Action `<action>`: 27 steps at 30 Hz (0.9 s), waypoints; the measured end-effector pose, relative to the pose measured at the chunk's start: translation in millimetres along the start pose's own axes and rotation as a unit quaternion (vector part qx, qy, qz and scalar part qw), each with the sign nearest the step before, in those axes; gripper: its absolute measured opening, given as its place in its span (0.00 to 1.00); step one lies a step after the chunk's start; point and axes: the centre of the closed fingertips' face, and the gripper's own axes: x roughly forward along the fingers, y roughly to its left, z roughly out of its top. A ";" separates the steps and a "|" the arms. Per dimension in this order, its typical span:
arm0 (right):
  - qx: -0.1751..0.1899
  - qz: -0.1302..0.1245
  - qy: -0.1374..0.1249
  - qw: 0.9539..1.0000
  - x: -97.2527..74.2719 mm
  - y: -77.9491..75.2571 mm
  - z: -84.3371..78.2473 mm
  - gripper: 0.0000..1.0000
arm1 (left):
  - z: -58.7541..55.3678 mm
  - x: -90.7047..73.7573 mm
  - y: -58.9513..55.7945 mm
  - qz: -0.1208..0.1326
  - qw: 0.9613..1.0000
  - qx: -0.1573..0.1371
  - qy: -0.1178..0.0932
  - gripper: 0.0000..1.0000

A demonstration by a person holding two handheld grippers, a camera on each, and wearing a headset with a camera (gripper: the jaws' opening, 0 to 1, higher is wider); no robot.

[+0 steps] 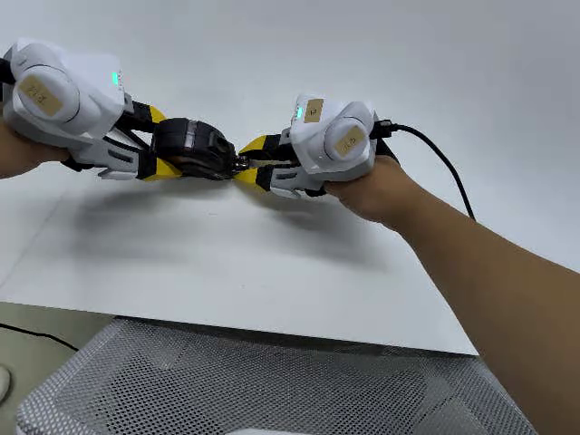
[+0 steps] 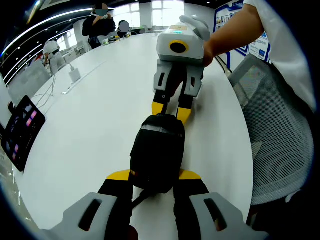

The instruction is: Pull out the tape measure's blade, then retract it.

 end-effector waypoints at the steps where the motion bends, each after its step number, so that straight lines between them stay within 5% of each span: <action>1: -0.001 0.000 0.000 1.000 0.2 -0.1 0.3 0.13 | 0.0 0.0 0.0 0.000 1.000 0.000 0.000 0.26; 27: -0.001 -0.010 -0.009 1.000 1.5 0.4 -0.4 0.10 | -0.1 0.2 0.1 -0.003 1.000 0.012 0.002 0.25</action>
